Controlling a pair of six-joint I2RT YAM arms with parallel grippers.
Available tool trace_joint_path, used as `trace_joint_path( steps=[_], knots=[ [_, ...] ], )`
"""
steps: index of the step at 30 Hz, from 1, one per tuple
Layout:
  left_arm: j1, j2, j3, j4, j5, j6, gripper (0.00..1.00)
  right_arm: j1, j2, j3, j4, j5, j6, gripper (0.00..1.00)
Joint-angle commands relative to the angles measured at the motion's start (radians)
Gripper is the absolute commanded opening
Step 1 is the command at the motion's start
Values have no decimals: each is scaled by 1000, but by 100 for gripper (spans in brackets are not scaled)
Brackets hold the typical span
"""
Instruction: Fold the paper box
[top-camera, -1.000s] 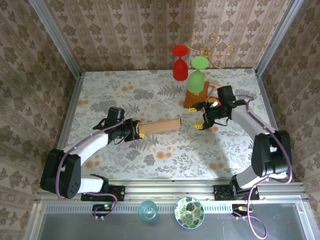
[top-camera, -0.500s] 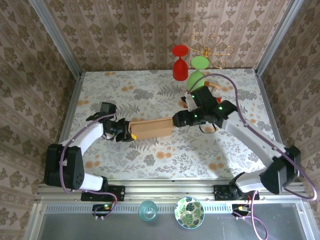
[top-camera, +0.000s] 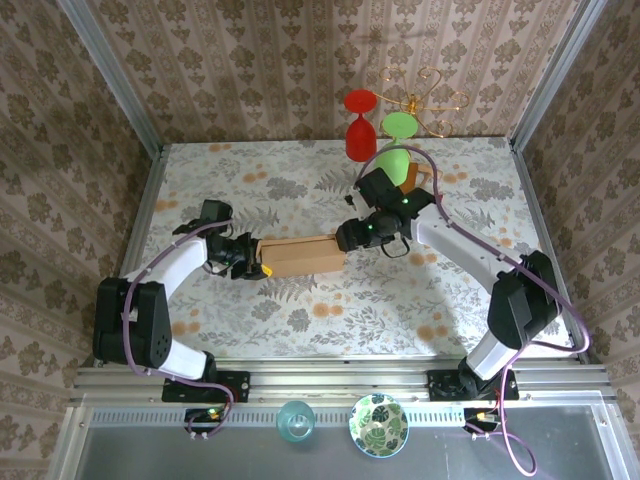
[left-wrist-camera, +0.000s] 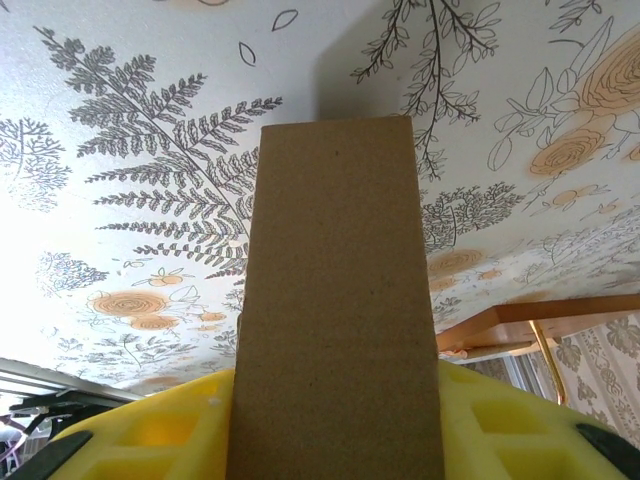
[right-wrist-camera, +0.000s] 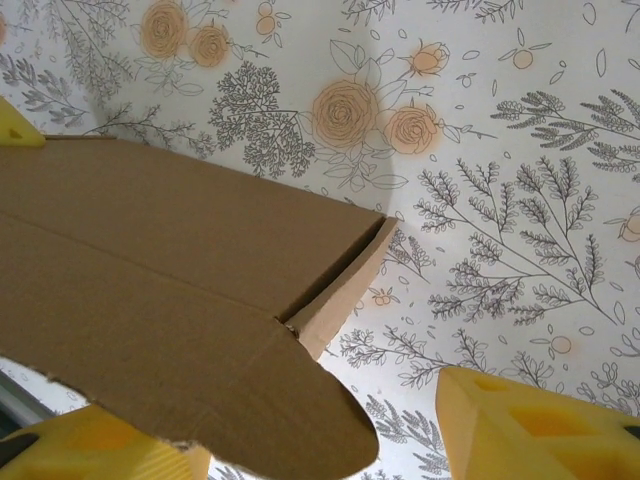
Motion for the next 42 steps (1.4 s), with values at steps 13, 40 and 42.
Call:
trace_joint_path(
  steps=[13, 40, 42],
  knots=[
    [26, 10, -2, -36, -23, -5, 28, 22, 7, 91, -104, 110, -11, 55],
    [39, 6, 2, -58, -25, 18, 27, 24, 76, 216, -212, 117, -204, 43],
    [39, 5, 0, -57, -25, 18, 27, 26, 88, 227, -214, 116, -211, 43]
  ],
)
